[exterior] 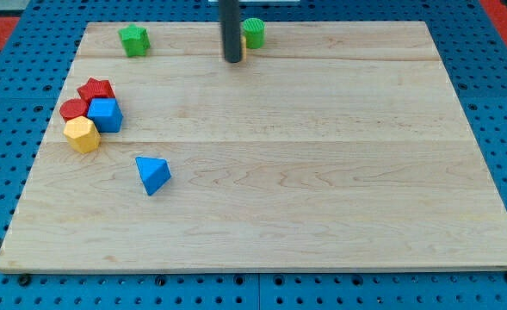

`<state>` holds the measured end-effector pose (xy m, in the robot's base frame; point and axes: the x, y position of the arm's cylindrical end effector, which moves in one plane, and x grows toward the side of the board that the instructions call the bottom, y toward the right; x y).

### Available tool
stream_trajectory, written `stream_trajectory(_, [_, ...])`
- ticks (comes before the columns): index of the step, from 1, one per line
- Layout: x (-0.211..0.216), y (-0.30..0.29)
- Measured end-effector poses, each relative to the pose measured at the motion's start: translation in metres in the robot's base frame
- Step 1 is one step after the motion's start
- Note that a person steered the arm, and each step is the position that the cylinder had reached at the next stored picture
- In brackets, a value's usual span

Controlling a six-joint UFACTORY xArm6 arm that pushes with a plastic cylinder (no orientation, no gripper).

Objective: Push green star closer to yellow heart

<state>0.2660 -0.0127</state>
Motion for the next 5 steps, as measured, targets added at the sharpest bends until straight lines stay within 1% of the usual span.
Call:
stream_trajectory(1, [0.038, -0.061])
stream_trajectory(2, [0.033, -0.203])
stream_trajectory(3, [-0.017, -0.234])
stream_trajectory(4, [-0.027, -0.170])
stream_trajectory(5, [-0.030, -0.082])
